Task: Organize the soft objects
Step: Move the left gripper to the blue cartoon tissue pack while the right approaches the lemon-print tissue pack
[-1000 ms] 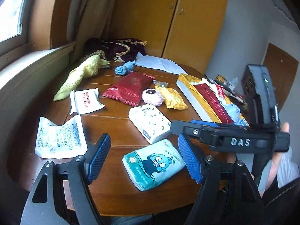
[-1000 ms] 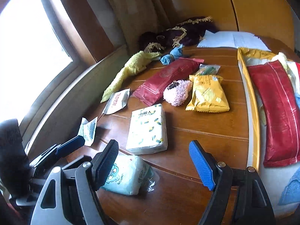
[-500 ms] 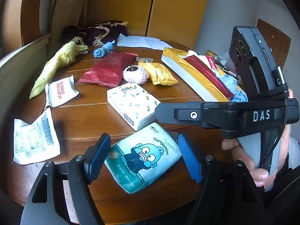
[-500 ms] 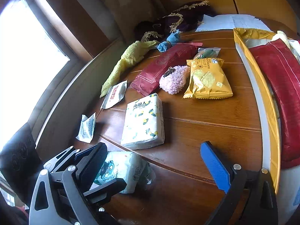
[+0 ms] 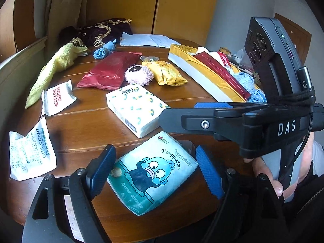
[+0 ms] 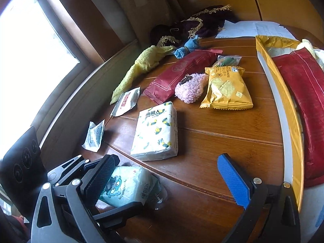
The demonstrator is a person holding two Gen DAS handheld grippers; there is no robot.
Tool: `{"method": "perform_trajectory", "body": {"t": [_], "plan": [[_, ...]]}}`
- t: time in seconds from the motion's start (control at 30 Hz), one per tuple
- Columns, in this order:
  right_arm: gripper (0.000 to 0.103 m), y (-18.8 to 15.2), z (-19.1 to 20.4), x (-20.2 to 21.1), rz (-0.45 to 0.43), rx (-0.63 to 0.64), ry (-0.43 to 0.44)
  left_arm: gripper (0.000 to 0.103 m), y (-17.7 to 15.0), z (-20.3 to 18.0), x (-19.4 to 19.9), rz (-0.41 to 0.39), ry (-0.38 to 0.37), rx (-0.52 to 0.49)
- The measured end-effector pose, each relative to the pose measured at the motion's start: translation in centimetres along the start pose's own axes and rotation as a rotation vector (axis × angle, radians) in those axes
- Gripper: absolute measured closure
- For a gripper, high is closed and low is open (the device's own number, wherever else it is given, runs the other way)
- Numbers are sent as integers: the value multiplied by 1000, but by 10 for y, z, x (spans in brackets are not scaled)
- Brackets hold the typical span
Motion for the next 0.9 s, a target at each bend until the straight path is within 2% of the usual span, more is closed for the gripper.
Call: {"method": "perform_trajectory", "body": {"t": [0.17,0.37,0.53,0.63,0.77,0.9], "plan": [[0,-2,1,-1,9,34,-33,22,1,19,1,14,-9,67],[2,-1,2,-2,1,38,-49,22,-6,8,2,23,-40,6],[20,1,-2,3,-17,12,-48,22,-5,6,9,-4,-67,23],[27,4,-4,5,-18,-13,-30,22,-3,12,9,1,-74,58],[27,9,-1,-5,17,-26,18,22,-4,6,2,12,-60,47],[27,19,16,-22,55,53,22,22,-7,-3,2,-18,-39,7]]}}
Point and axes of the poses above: each gripper's, at about its wrist camera, not at the fingertips, and x roughly against the way its jaws point, z to its left, y to its top, the point moved 7 cm from there along -x, roughly the way its jaws point, and after that the axes turned 13 degrees about y, right-handed, at the moved point
